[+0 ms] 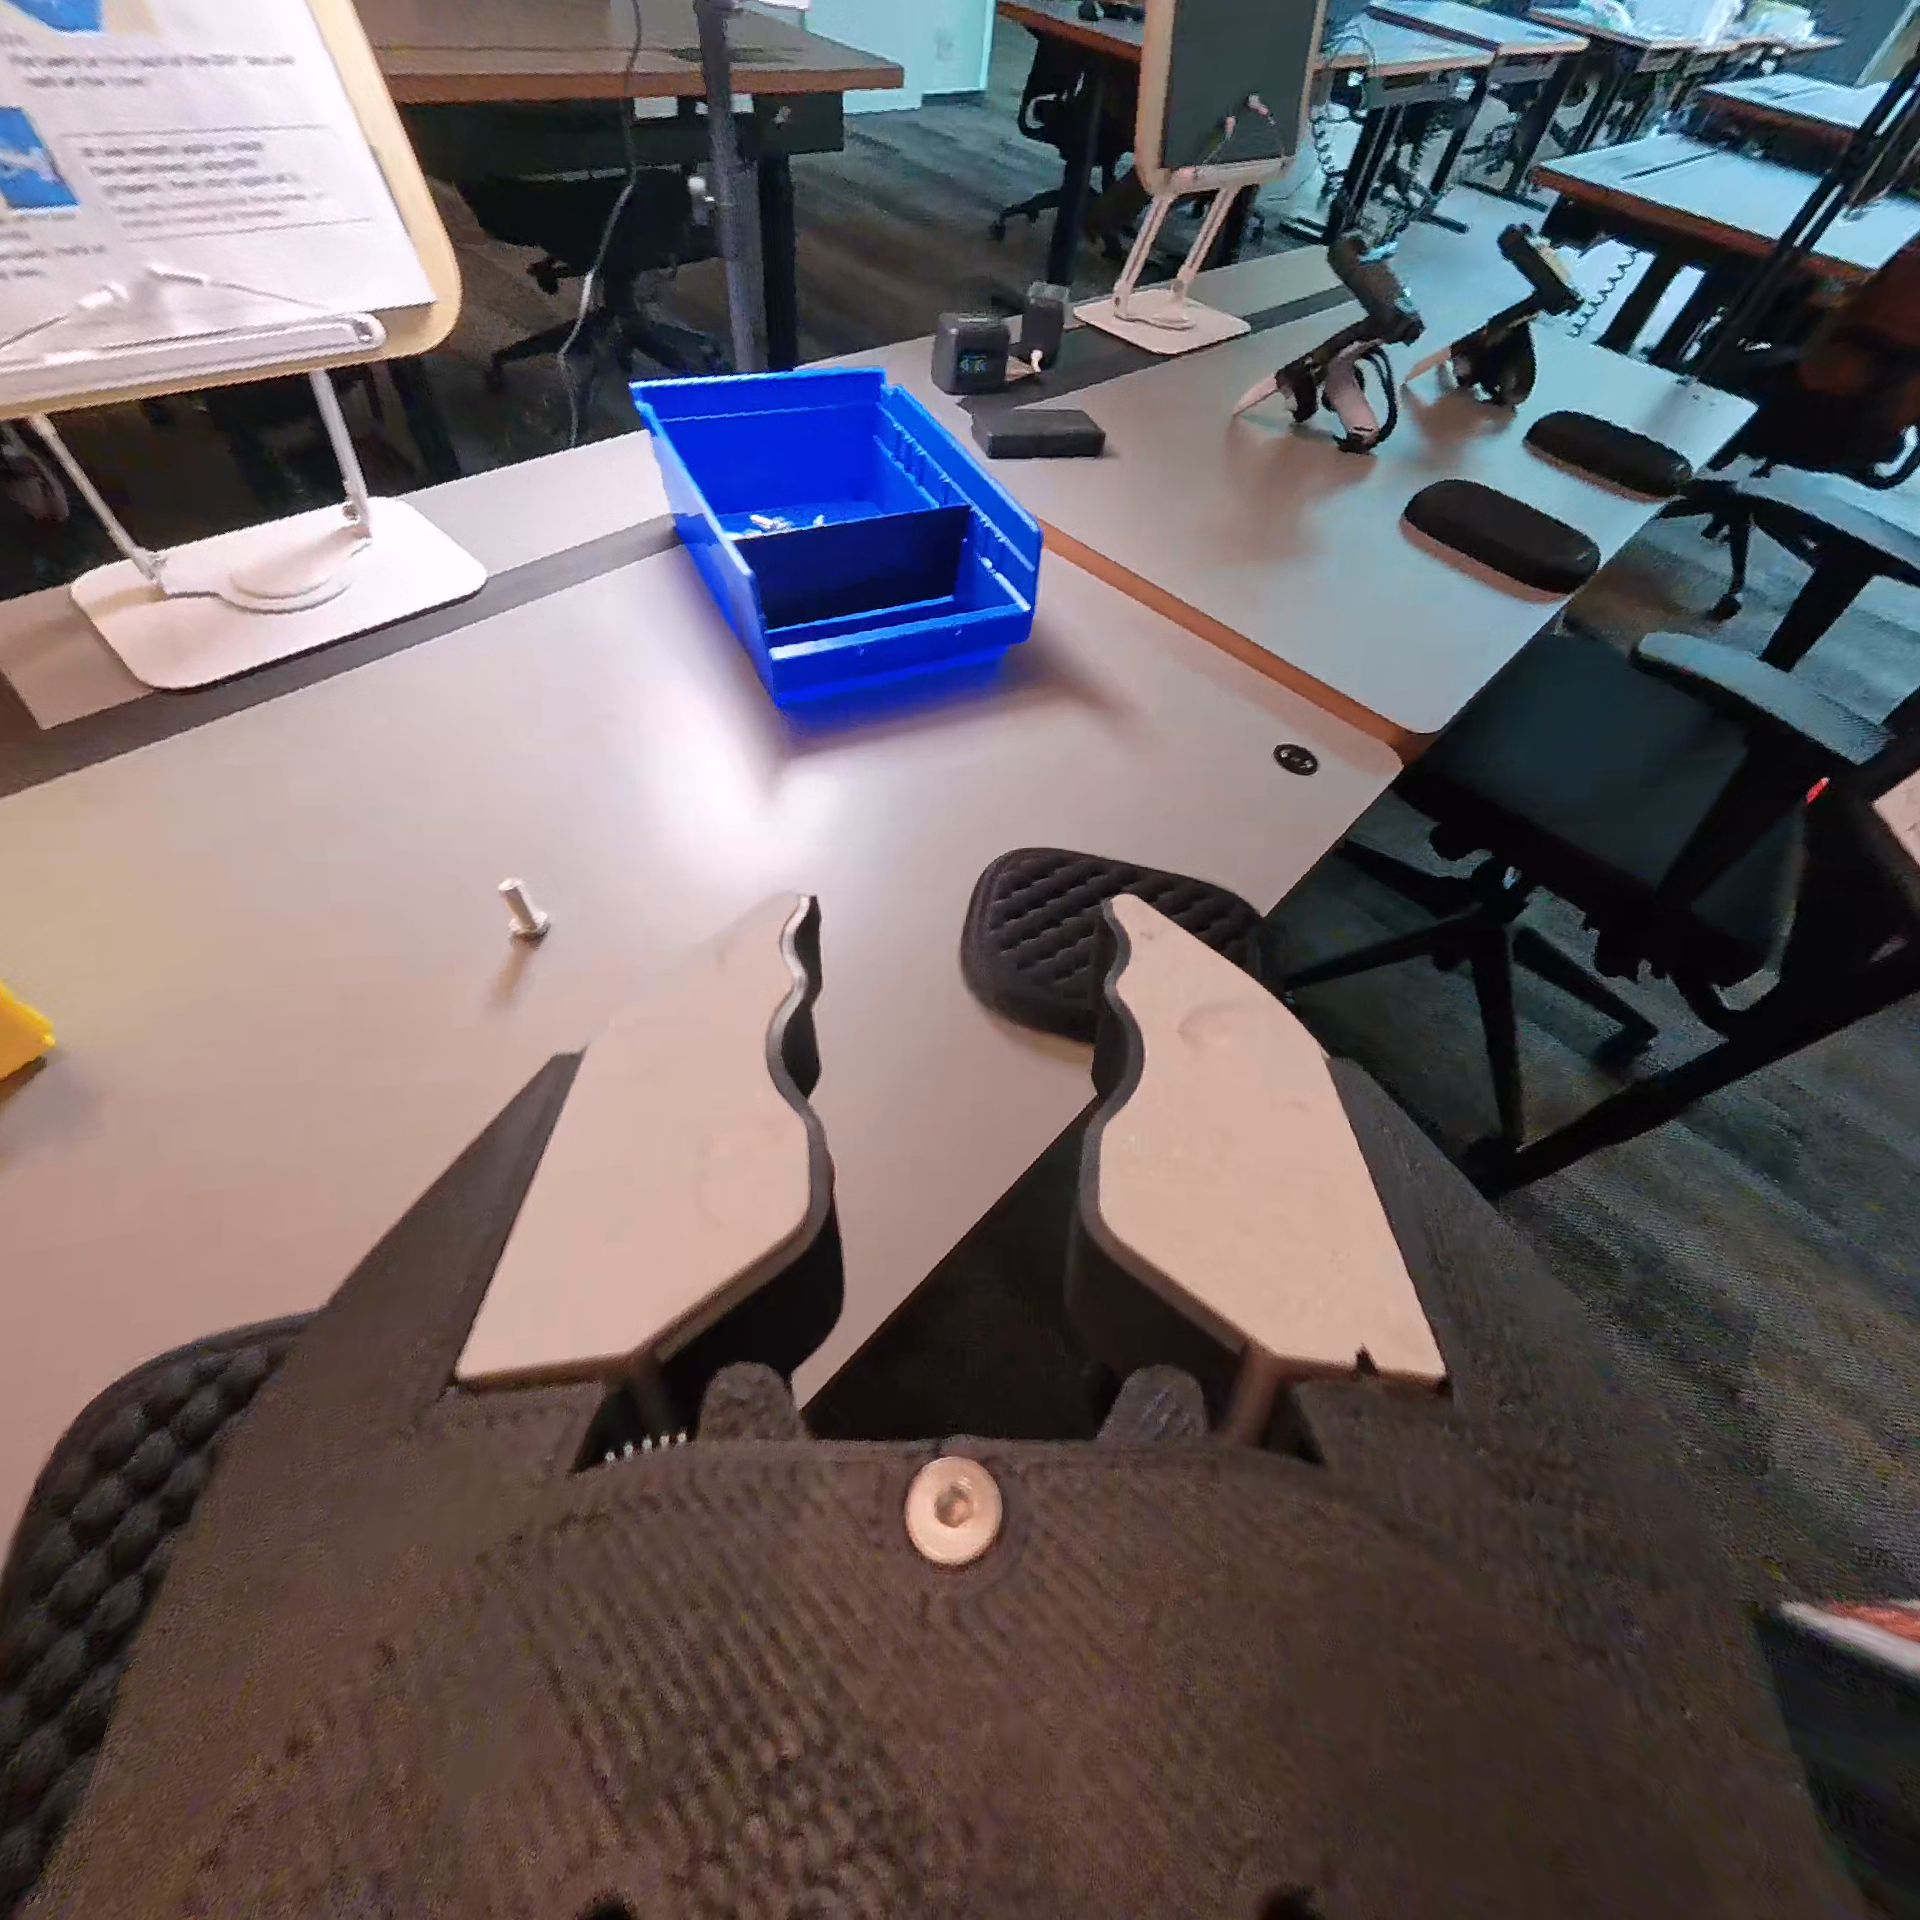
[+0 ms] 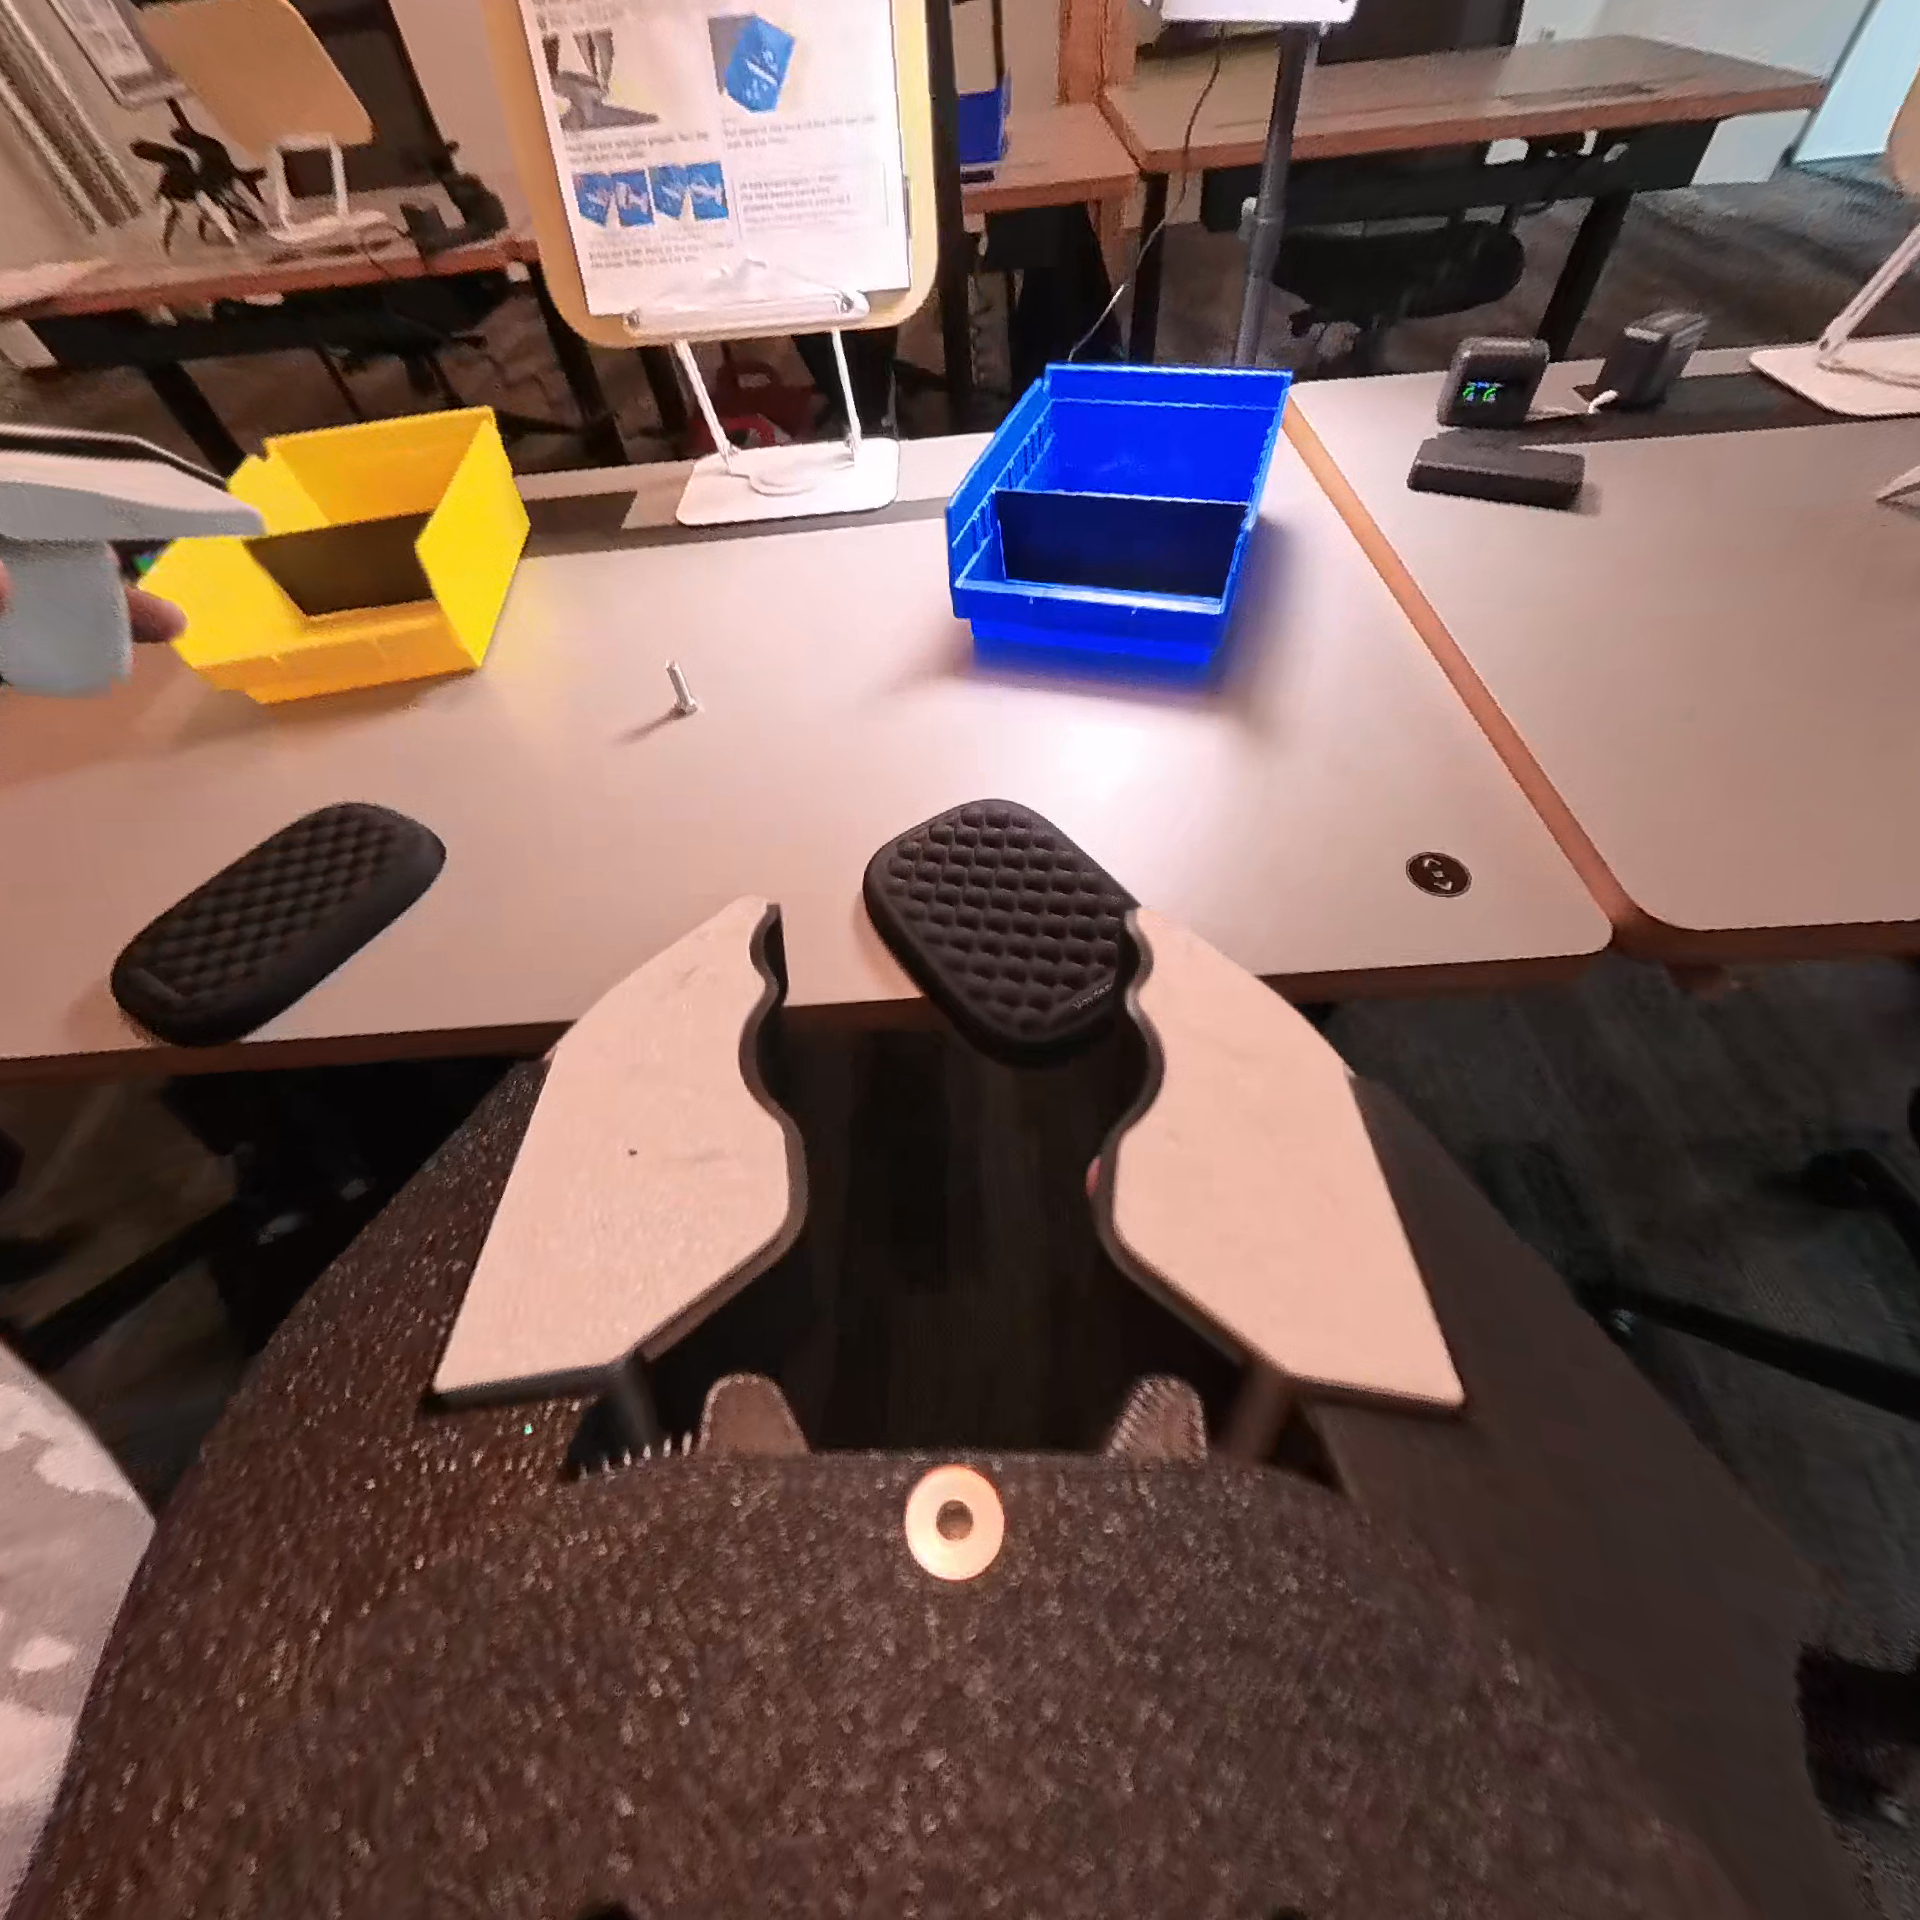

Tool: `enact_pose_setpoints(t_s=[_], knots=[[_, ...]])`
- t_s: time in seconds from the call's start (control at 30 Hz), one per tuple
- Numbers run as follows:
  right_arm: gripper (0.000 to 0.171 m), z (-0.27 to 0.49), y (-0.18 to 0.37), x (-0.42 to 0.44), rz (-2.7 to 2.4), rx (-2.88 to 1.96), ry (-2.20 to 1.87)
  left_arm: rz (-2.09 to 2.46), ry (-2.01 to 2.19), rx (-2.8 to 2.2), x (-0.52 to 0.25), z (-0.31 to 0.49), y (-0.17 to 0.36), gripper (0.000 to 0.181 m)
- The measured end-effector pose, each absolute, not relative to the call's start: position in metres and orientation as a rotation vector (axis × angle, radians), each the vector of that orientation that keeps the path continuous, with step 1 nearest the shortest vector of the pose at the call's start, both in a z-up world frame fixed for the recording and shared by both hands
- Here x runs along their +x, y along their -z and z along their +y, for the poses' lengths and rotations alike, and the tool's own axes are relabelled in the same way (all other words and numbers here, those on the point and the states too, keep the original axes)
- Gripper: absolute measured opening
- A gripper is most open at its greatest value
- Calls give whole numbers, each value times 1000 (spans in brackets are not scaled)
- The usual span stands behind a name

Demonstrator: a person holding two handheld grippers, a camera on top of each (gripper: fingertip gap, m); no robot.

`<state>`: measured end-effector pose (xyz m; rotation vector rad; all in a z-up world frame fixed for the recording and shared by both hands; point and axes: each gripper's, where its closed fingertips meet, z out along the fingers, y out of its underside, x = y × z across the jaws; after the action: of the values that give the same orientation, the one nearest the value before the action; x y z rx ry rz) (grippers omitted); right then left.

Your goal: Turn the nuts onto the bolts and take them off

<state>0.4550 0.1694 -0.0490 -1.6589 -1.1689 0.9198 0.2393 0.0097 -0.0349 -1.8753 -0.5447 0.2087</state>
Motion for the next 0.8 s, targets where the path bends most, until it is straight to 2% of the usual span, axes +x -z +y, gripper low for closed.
enact_pose_setpoints(t_s=[0.13, 0.5, 0.8], knots=[[60, 183, 65, 465, -1160, -1698, -935, -489, -160, -1902, 265, 51, 34, 50], [60, 201, 140, 541, -996, -1977, -828, -140, 112, -2150, 352, 165, 81, 51], [60, 194, 197, 565, -782, -2134, -835, 51, 214, -2289, 392, 203, 110, 51]])
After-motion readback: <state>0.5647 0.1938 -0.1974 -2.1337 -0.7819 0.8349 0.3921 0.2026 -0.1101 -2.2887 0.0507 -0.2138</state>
